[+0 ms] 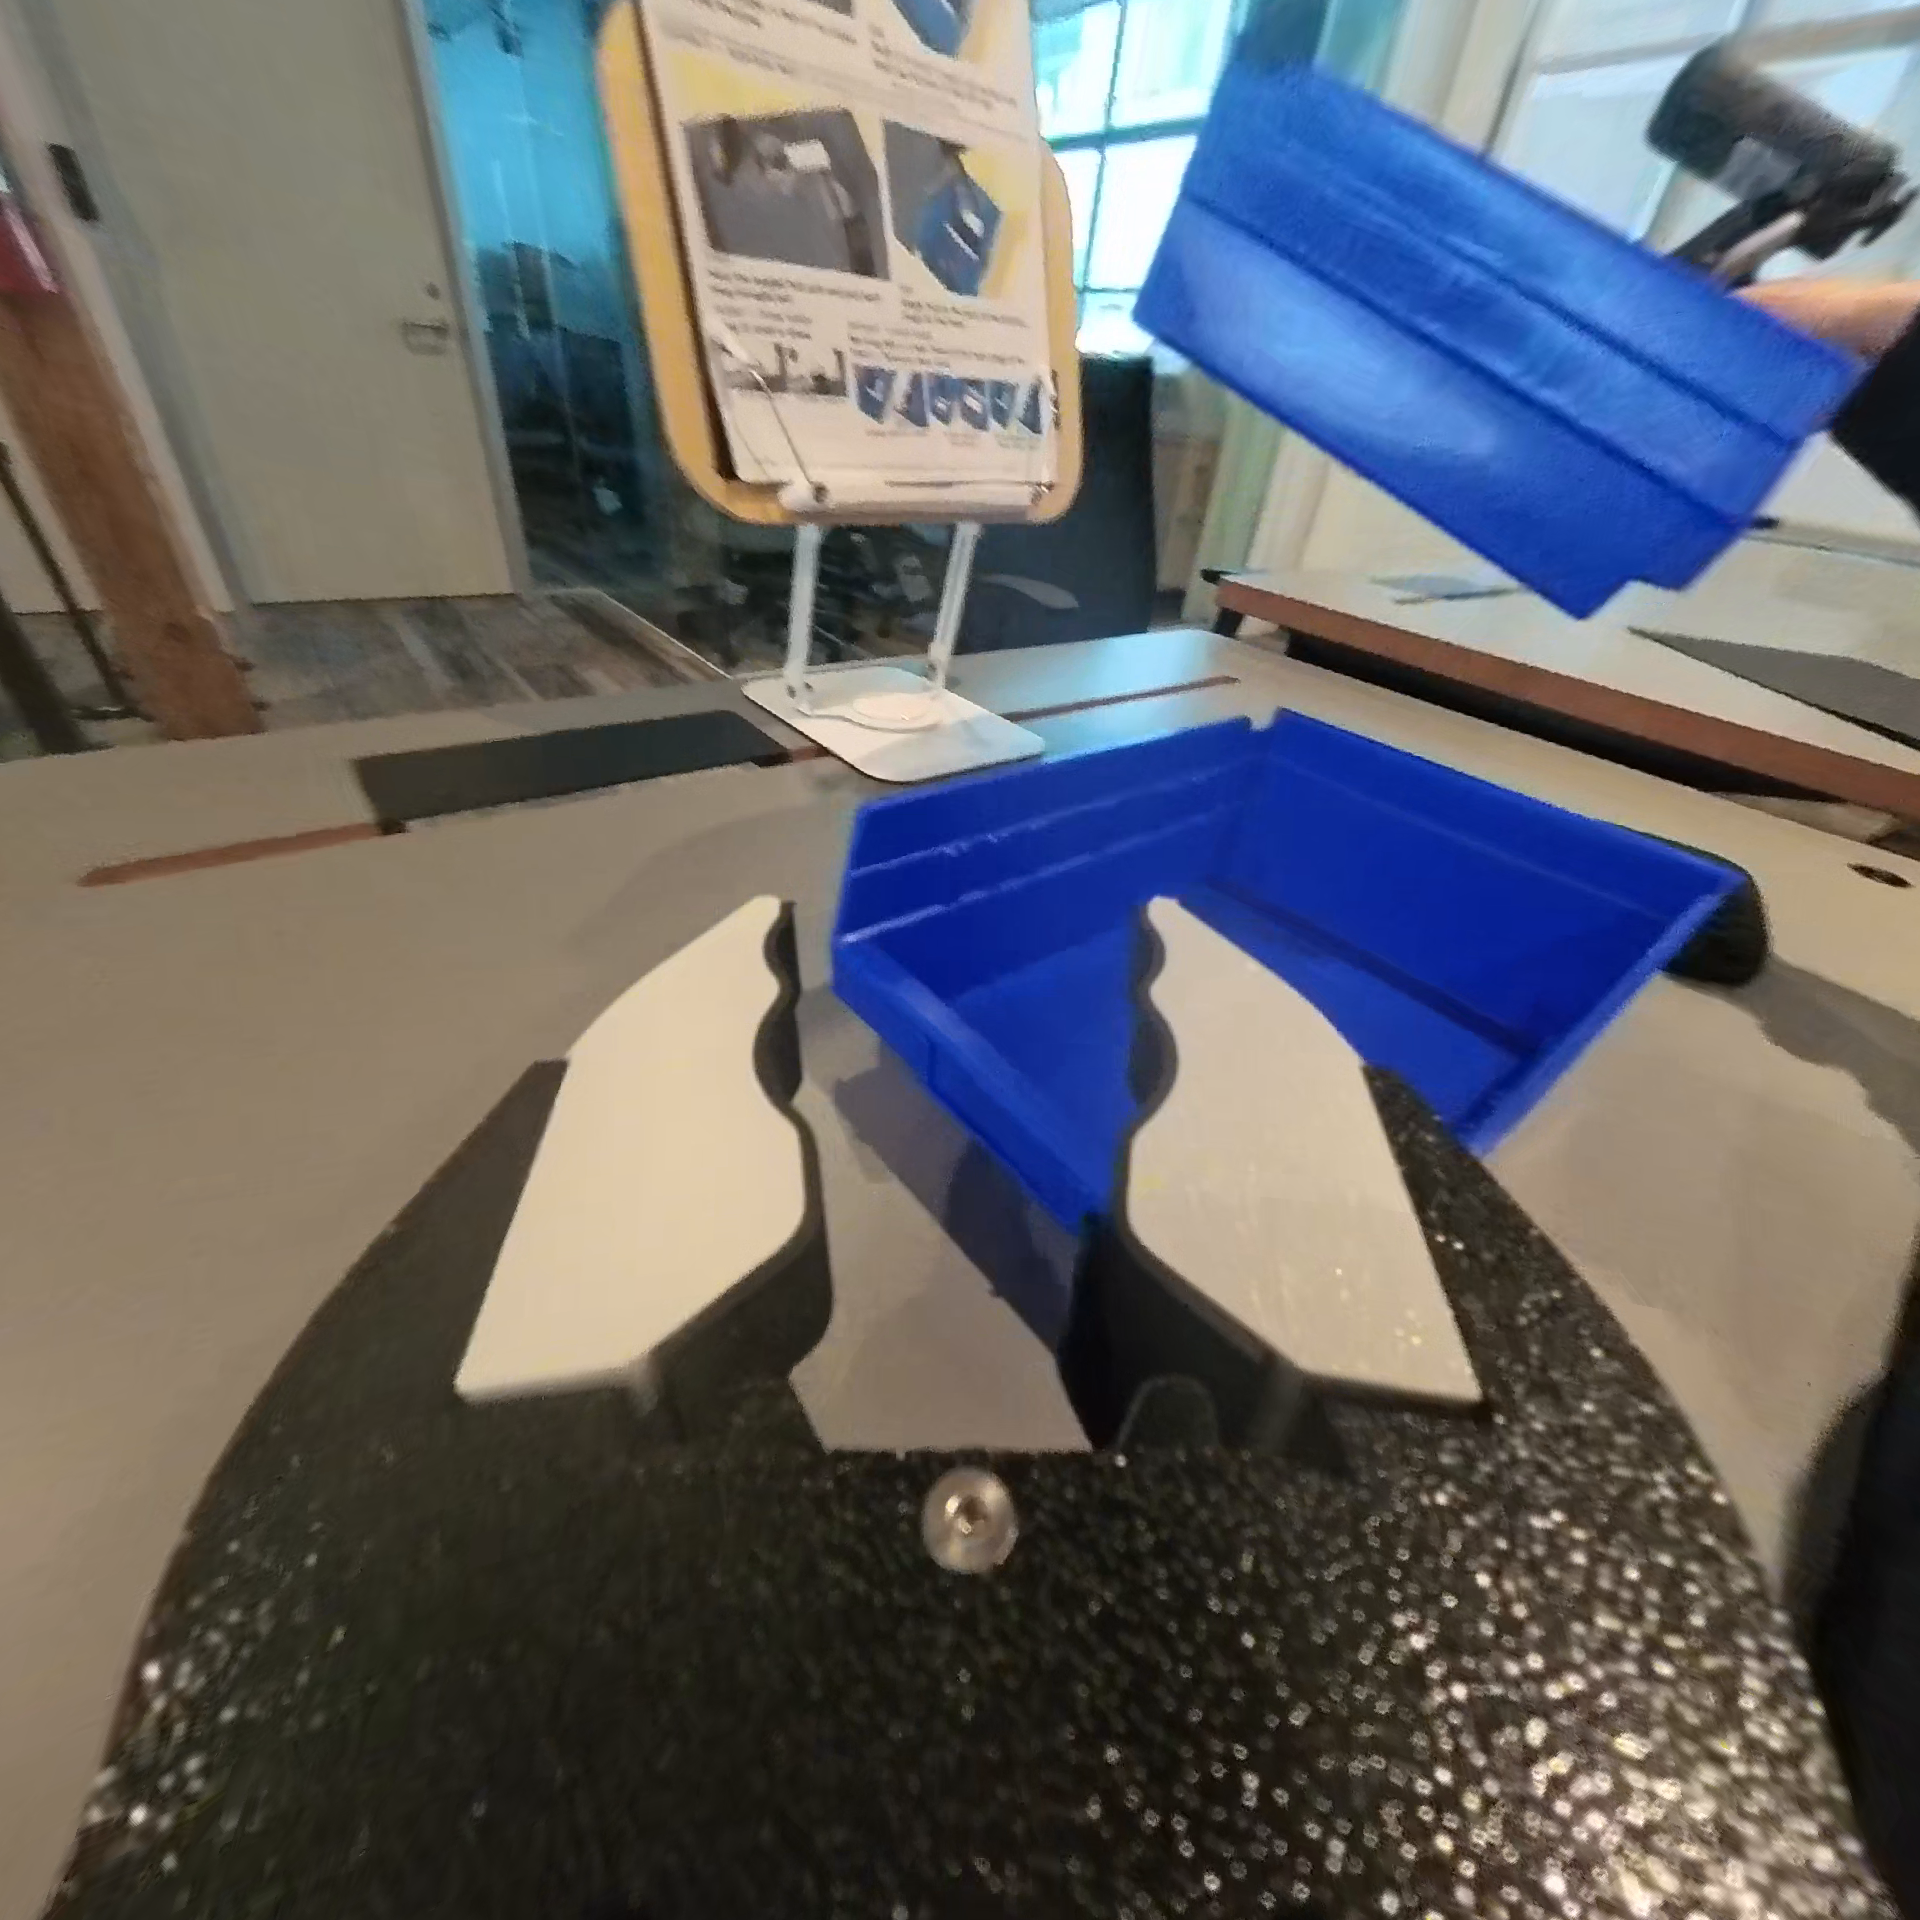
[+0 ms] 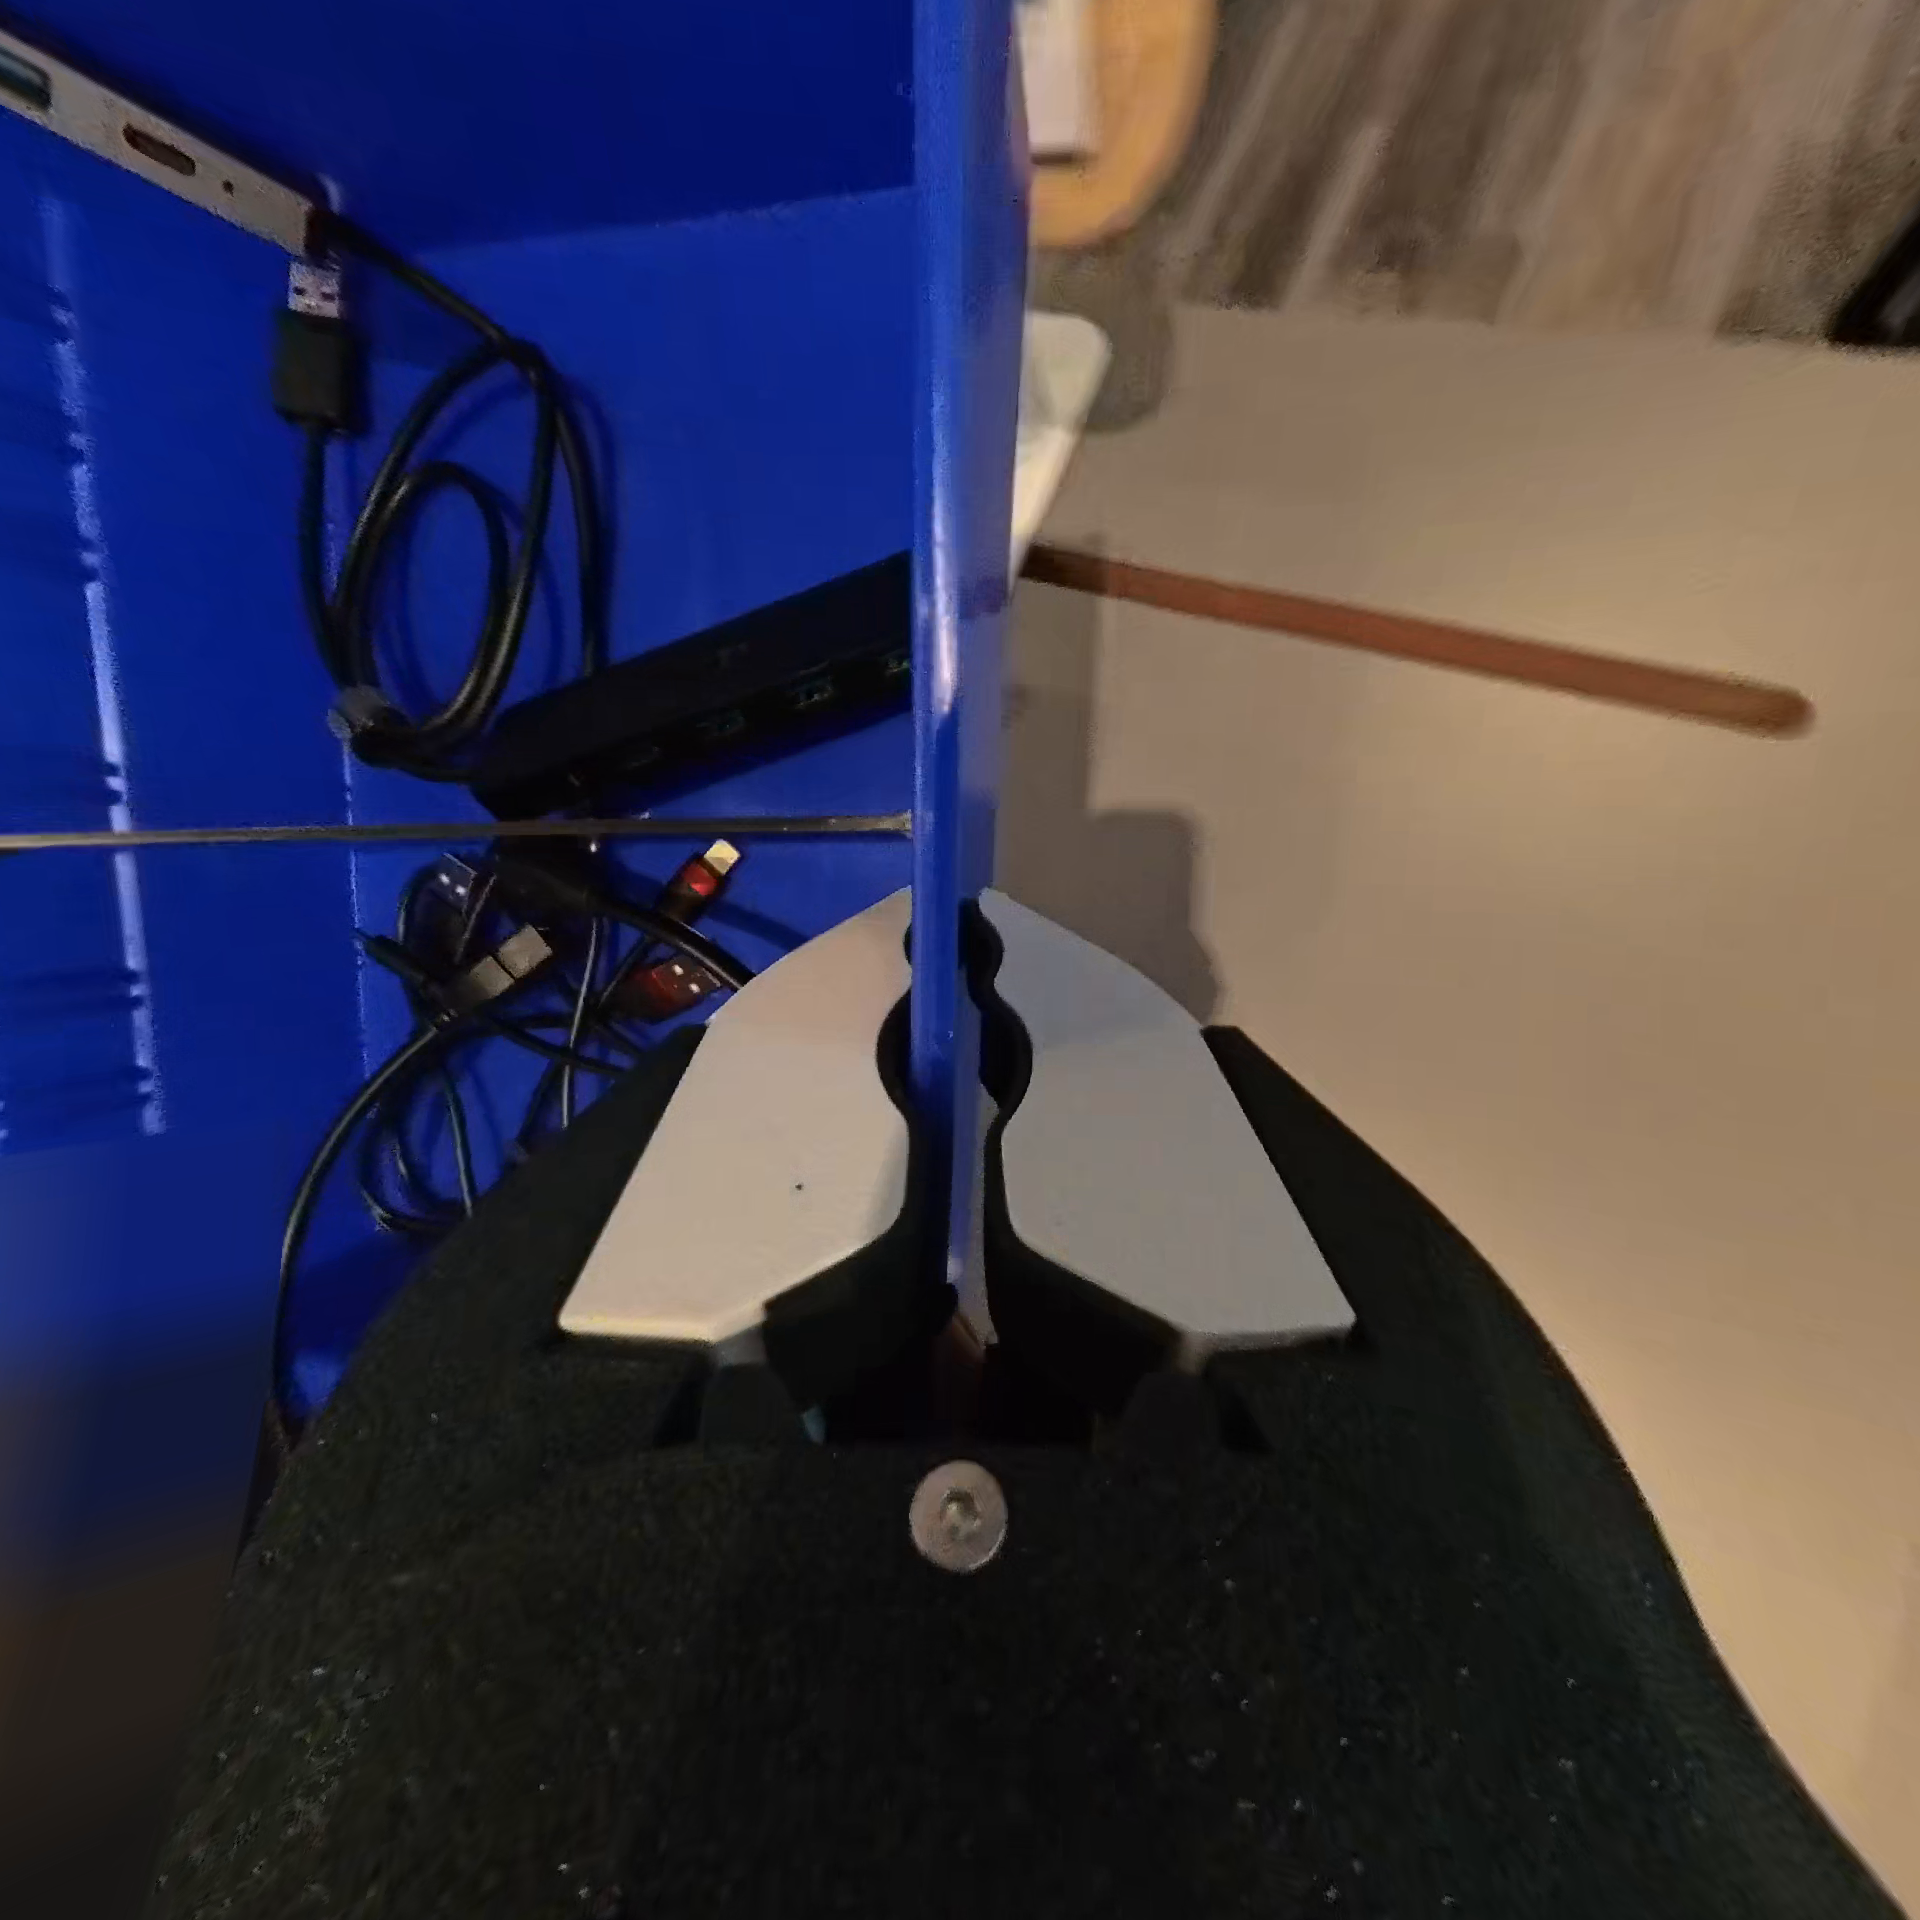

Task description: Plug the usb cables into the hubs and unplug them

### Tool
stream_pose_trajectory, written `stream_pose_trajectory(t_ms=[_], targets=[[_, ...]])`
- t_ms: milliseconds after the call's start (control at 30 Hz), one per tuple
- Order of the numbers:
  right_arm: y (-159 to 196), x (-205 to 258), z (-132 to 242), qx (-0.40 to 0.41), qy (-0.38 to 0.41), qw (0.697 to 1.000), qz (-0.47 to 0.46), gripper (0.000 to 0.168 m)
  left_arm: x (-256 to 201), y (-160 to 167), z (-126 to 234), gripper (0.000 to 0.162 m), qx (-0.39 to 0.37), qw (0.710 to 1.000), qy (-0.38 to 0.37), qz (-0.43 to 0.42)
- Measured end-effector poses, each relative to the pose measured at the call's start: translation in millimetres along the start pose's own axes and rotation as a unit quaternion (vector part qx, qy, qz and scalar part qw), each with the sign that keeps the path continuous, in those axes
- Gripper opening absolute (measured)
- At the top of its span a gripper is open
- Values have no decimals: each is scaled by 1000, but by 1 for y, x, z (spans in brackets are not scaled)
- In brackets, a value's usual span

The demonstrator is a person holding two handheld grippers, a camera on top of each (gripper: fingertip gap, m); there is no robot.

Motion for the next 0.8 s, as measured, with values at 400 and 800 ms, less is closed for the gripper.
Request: stream_pose_trajectory(t_ms=[400, 800], targets=[[6, 309, -172, 89, -179, 965, 172, 4, 53, -1, 69, 50, -15, 982, -184, 29], [76, 429, -392, 192, -119, 949, 220, 4, 85, 19, 156, 49, 43, 950, -310, 12]])
Point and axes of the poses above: each gripper's, where its closed fingertips meet, z back along the fingers, y out of its underside, x = y × z across the jaws, the point moved 3 cm from there along z, back along the fingers, and after that the axes turned 15 degrees about -z, right-handed, at the moved point
